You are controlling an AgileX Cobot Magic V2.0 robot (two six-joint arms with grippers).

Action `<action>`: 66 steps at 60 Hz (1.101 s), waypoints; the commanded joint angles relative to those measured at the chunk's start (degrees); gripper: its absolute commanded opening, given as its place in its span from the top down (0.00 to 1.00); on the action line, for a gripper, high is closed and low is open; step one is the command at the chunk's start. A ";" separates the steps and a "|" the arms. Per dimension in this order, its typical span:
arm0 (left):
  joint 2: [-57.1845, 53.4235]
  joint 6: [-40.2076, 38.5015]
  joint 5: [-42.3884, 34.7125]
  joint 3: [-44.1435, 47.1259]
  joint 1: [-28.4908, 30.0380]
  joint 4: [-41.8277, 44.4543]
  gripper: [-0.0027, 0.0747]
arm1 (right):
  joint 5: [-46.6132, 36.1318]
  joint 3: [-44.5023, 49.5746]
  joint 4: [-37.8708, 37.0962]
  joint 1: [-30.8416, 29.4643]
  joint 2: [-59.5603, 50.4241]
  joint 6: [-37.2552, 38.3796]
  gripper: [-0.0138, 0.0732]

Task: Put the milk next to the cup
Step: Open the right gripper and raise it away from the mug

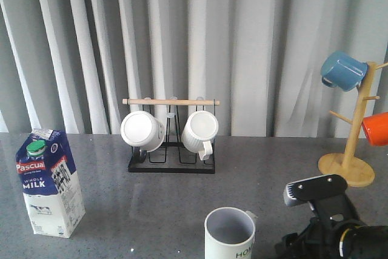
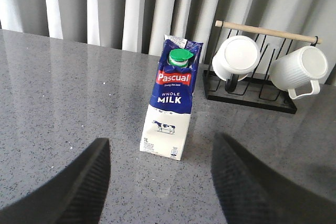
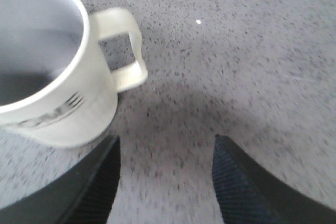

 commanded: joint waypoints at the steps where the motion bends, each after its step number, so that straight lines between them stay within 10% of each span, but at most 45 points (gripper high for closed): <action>1: 0.78 -0.05 -3.73 -1.76 0.07 0.24 0.43 | 4.01 -1.44 -0.19 -0.01 -7.07 -0.39 0.42; 18: 0.78 -0.05 -3.79 -1.76 0.07 0.24 0.43 | 18.35 -1.44 -0.27 -0.01 -25.04 -6.48 0.86; 66: 1.06 -0.10 -5.71 -7.56 0.07 -3.58 0.43 | 16.45 23.23 -9.52 -0.07 -45.77 -0.96 0.85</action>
